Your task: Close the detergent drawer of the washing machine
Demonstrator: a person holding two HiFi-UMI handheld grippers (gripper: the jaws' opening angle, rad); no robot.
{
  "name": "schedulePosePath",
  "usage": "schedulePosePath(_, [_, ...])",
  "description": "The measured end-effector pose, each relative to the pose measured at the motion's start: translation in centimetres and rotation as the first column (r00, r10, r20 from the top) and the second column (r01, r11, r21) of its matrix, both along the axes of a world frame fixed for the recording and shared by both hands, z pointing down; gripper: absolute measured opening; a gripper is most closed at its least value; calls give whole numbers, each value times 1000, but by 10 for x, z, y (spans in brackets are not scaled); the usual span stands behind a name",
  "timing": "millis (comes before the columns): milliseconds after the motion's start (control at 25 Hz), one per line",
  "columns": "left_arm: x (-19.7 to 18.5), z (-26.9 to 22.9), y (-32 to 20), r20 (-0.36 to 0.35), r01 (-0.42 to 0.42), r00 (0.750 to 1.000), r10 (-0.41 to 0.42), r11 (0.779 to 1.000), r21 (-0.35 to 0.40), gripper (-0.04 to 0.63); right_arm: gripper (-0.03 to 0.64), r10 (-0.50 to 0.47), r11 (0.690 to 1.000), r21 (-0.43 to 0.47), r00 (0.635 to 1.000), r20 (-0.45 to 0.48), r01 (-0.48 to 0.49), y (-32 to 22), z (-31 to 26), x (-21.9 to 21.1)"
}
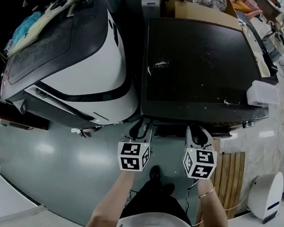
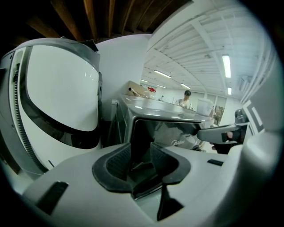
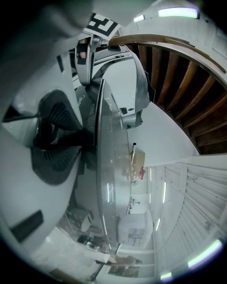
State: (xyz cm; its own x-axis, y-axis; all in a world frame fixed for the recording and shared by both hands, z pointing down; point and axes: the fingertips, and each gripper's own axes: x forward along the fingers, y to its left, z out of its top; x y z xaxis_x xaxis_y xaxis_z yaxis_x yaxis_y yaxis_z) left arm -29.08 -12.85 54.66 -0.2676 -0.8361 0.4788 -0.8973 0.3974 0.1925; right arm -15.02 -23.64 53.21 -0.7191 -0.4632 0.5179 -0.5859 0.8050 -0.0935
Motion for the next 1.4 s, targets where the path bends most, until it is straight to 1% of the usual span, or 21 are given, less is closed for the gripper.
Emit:
schedulePosePath(120, [0,0,0,-2,0,1000,0,1000,-6,126,104,3,1000,-3,1000,-4,-3,0,0,-1])
schedulePosePath(280, [-1,1,-1,16,6,1000,-5,1000,-29,126,104,-7,1000,15,1000,-25,7,-1,1,-1])
schedulePosePath(400, [0,-2,2,18,12,1000,-12,1000,-24,125,104,-10,999,30,999,-34,11,0,-2,2])
schedulePosePath(640, [6,-19,7,34,6,999,-6,1000,7,124,103,-20,999,44,1000,16,20,9,-22,11])
schedulePosePath(1000, [24,-44,28,50,19,999,-22,998,60,93,103,-64,997,55,995,70,60,34,-48,26])
schedulePosePath(1080, [28,-48,34,57,19,998,-23,998,68,84,91,-67,996,63,995,79,62,38,-53,31])
schedulePosePath(1400, [48,-61,58,87,10,996,-17,997,82,58,87,-91,994,76,989,117,82,56,-70,47])
